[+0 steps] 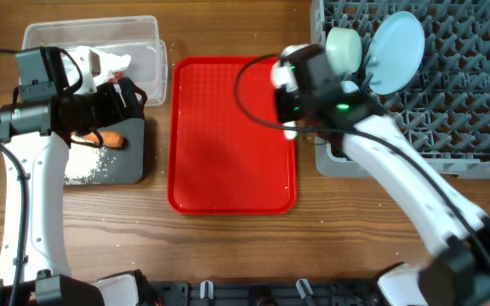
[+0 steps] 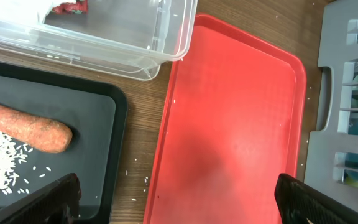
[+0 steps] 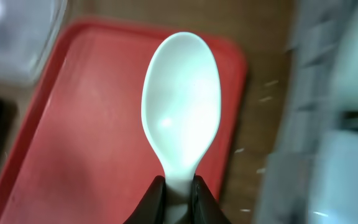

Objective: Sort waste into correct bins and load items into the dishwasher rack
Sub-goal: 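Insert the white spoon upright into the rack with the right gripper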

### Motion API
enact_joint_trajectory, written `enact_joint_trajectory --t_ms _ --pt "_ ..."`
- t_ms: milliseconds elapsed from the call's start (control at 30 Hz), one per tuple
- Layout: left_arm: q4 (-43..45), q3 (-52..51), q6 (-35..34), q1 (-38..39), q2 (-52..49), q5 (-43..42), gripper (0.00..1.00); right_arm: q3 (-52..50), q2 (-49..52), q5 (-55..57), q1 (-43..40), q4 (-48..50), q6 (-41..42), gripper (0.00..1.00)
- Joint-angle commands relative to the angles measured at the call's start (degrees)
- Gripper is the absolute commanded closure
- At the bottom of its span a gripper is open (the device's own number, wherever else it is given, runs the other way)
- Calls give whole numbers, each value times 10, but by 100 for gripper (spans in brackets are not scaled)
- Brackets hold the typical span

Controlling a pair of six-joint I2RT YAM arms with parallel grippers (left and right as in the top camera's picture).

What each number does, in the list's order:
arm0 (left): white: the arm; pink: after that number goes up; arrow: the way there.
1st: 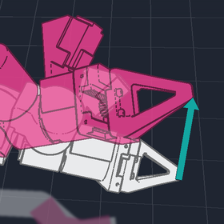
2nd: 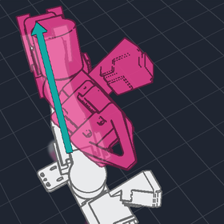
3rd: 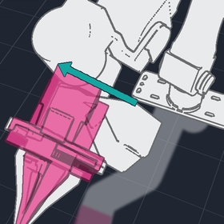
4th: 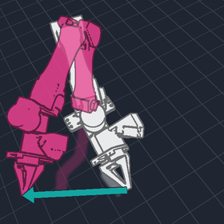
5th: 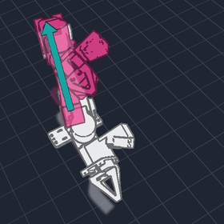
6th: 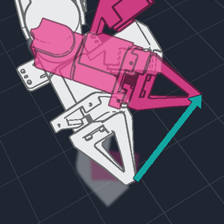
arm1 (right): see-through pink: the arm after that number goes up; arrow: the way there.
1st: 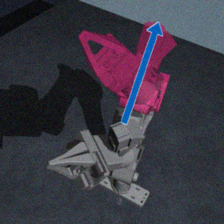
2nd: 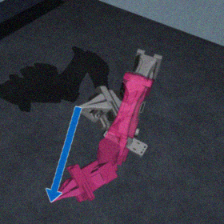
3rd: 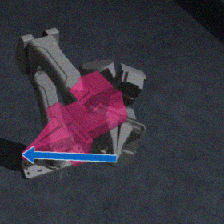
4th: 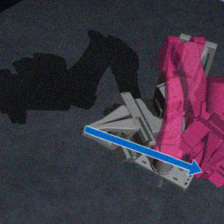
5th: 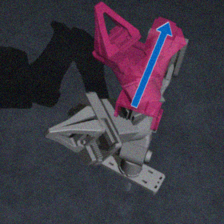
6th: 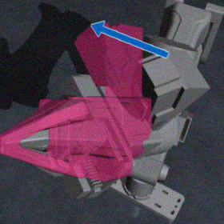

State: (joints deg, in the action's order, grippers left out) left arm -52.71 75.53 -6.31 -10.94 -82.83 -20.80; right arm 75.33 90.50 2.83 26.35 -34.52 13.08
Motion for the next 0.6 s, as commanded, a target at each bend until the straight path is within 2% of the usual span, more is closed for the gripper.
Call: enact_joint_trajectory --t_ms 0,133,333,567 --pt "1 10 -2 -2 2 5 0 15 -75 75 -53 -10 -13 96" --pt "1 10 -2 -2 2 5 0 15 -128 130 -129 -24 -56 96" --pt "1 10 -2 -2 2 5 0 14 -131 152 -242 -24 -95 96" --pt "1 10 -2 -2 2 5 0 10 -100 147 -274 -68 -95 96"
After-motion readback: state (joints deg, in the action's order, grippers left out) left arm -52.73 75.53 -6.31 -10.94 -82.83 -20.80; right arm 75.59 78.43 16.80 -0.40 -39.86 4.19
